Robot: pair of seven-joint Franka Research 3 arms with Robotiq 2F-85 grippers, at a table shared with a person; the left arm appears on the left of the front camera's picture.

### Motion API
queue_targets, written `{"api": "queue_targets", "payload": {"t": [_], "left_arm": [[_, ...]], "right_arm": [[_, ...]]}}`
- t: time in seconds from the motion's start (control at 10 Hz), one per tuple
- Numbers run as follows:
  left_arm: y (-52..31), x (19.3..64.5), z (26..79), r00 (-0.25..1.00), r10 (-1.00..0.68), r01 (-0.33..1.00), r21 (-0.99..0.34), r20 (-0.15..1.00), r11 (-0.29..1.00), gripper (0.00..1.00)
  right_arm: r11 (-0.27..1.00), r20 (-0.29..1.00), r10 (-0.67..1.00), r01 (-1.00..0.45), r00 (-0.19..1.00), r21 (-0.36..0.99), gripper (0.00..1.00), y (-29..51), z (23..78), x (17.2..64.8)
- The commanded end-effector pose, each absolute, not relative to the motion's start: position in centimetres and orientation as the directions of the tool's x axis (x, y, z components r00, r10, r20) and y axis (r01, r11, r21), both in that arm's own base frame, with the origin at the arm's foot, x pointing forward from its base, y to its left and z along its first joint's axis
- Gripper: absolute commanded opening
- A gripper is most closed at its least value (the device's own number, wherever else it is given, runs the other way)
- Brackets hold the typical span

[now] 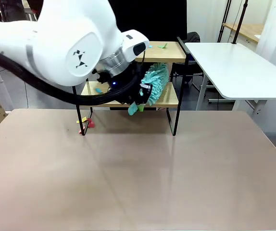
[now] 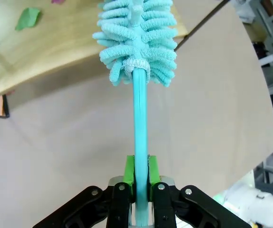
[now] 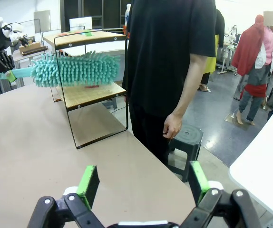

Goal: Clean the shelf.
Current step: Clean the specific section of the Shelf indicated by the human with the Duster.

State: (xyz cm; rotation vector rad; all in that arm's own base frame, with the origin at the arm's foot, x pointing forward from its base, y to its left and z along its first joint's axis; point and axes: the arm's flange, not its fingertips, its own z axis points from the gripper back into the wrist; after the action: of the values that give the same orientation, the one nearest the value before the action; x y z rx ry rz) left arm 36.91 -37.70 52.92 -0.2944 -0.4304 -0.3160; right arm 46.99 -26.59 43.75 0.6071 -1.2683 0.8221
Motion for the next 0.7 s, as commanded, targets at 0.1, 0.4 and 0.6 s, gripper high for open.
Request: {"api": "queue_targets", "payload": {"t": [0.1,0.4,0.6], "left_arm": [[-41.2,38.8,53.8,0.858,-0.169,0.282,-0.170,0.485,0.944,0.13],[-44.2,41.4,53.0,0.869,-0.190,0.287,-0.152,0.457,0.946,0.13],[-45.4,42.7,52.2,0.885,-0.190,0.273,-0.142,0.426,0.952,0.13]], "right_arm": [[0.582,0.977,0.197,-0.811,0.082,-0.049,1.00,-26.4,44.0,47.0],[0.582,0.977,0.197,-0.811,0.082,-0.049,1.00,-26.4,44.0,47.0],[0.582,0.977,0.197,-0.811,0.082,-0.049,1.00,-26.4,44.0,47.0]]}}
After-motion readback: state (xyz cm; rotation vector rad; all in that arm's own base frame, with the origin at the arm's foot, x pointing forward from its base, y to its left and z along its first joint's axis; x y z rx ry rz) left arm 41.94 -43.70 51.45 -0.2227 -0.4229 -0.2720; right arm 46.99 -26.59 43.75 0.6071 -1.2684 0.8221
